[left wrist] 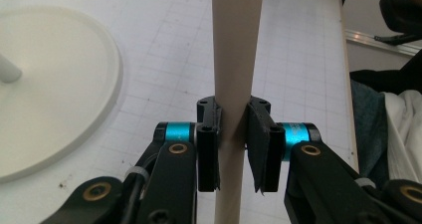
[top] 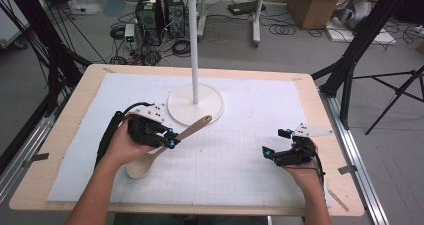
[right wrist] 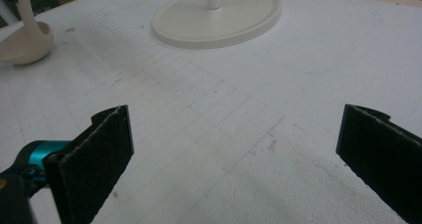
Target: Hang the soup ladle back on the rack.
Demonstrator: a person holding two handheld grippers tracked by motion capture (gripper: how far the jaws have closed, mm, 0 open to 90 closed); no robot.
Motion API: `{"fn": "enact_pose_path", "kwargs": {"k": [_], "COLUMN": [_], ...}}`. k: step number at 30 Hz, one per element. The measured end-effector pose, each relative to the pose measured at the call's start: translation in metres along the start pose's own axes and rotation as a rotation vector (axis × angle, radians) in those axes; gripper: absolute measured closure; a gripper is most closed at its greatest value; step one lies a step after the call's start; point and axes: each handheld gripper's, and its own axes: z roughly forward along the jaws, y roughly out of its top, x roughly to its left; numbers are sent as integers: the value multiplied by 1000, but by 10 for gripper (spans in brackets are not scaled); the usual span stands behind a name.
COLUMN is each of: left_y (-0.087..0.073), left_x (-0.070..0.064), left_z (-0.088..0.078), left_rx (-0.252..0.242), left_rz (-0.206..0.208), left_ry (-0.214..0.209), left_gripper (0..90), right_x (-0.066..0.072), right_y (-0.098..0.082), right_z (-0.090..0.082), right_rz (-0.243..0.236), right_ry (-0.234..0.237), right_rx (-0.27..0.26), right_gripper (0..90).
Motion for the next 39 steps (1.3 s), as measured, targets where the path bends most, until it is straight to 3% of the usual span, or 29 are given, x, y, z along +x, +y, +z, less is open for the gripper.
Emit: {"fn": "enact_pose_path", "kwargs": {"k": [6, 12, 24, 31, 39], "left_y": [8, 9, 18, 28, 38], "left_x": [-2, 3, 12, 17, 27], "left_z": [-15, -27, -45, -56, -72], "left_rx": [-68, -134, -219, -231, -260], "left_rz": [22, 10, -8, 7, -8], "left_ry": [2, -7, -16, -16, -20], "left_gripper": [759, 759, 759, 758, 758], "right_x": [0, 1, 0, 0, 0], "right_y": [0, 0, 0, 0, 0], "right_z": [0, 0, 0, -1, -1], "right_rz": [6, 4, 2, 10, 6], "right_ry": [0, 3, 4, 7, 8], "right_rx": [1, 1, -3, -2, -9], "right_gripper": [4, 4, 4, 4, 4]}}
